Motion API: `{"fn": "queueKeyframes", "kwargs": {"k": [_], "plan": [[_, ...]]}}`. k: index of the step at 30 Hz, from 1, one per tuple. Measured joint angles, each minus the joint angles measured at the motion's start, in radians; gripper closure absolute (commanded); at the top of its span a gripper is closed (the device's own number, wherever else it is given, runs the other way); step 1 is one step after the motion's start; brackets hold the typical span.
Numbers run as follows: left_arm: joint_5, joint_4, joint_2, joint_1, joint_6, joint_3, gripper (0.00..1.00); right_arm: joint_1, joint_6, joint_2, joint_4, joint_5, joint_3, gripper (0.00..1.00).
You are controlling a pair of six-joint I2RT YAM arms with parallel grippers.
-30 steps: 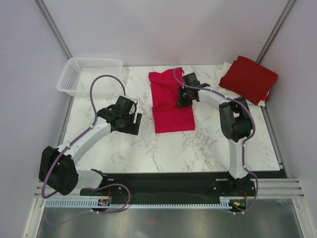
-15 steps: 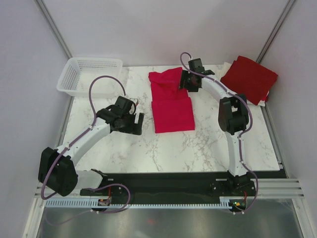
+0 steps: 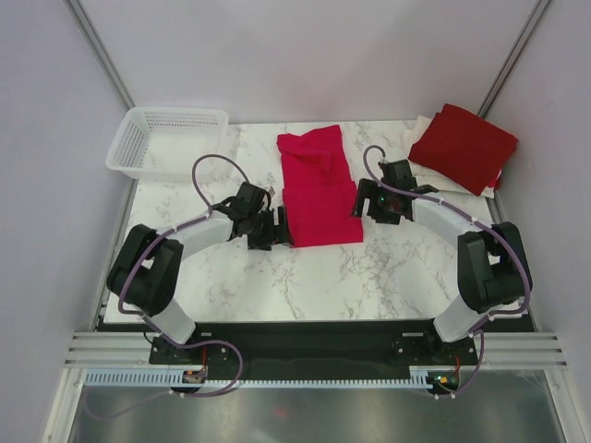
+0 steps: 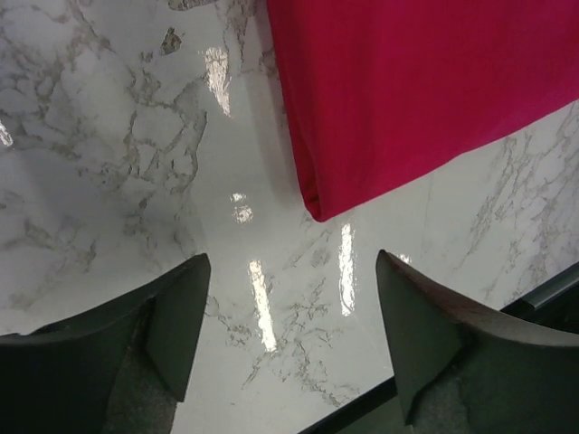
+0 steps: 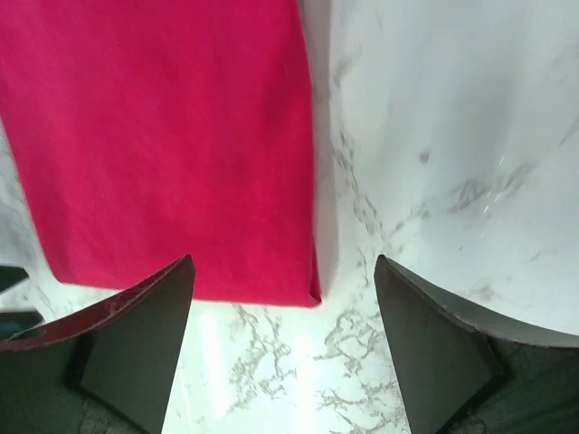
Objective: Fold and stack the t-shirts
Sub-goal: Fold the tshirt
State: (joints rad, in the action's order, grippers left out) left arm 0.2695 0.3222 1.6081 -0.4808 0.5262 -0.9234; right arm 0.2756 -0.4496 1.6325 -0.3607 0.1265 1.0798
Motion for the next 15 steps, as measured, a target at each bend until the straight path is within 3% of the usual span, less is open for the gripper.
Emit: {"fn": "queueKeyframes", "kwargs": {"k": [6,15], "plan": [[0.003,-0.095,0.079,-0.006,0.077,0.001,0.37,-0.024,-0.026,0.001,0.068,0.096,-0.188,0.17],[0.002,-0.177,0.098,-0.018,0.12,0.025,0.55,-0.033,-0.053,0.005,0.219,0.177,-0.24,0.26]]}}
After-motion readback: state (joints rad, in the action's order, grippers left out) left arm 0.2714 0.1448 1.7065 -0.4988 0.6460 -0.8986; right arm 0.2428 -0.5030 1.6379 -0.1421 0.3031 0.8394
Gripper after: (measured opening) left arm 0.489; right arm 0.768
